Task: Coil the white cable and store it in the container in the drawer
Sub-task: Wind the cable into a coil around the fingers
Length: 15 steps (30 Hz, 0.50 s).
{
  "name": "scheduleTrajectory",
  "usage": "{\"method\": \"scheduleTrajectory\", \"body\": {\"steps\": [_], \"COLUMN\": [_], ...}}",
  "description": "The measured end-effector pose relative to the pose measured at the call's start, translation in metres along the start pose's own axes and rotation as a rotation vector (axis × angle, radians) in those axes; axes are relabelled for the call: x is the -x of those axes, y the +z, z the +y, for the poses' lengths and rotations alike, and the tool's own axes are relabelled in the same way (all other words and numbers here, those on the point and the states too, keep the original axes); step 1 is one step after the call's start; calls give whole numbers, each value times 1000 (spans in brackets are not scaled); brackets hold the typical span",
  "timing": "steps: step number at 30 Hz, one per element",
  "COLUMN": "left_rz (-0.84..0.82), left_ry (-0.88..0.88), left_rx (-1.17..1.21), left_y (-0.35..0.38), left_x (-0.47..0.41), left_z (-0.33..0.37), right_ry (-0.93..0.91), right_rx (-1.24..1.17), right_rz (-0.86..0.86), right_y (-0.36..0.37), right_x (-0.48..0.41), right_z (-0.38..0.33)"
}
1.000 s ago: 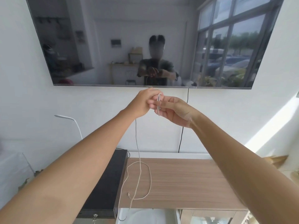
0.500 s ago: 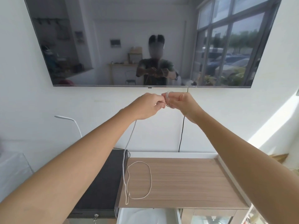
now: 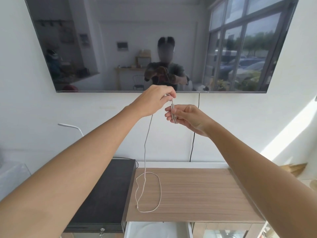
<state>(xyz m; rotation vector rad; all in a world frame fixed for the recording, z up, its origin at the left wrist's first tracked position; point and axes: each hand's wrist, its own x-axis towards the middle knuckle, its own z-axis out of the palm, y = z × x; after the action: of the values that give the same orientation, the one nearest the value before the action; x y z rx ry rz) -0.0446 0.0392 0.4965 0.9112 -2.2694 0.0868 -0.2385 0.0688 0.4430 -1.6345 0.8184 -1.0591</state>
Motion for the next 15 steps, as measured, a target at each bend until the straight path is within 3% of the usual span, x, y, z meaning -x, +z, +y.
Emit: {"method": "scheduleTrajectory", "body": {"steps": [6,9,15], "left_rz": [27,-5,-94], "left_ry": [-90,-232,-209], "left_rx": [206,228,267], "left_y": [10,27,40], "left_x": [6,9,15], "left_z": [-2,3,12], "right_ry": [-119,-189,-246], "right_rx": [-274,-391,-187], "right_rz": [-87,-10,249], "right_y": [9,13,0], "right_x": [-5,-12,-21], "right_z": [-13,-22,-28]}}
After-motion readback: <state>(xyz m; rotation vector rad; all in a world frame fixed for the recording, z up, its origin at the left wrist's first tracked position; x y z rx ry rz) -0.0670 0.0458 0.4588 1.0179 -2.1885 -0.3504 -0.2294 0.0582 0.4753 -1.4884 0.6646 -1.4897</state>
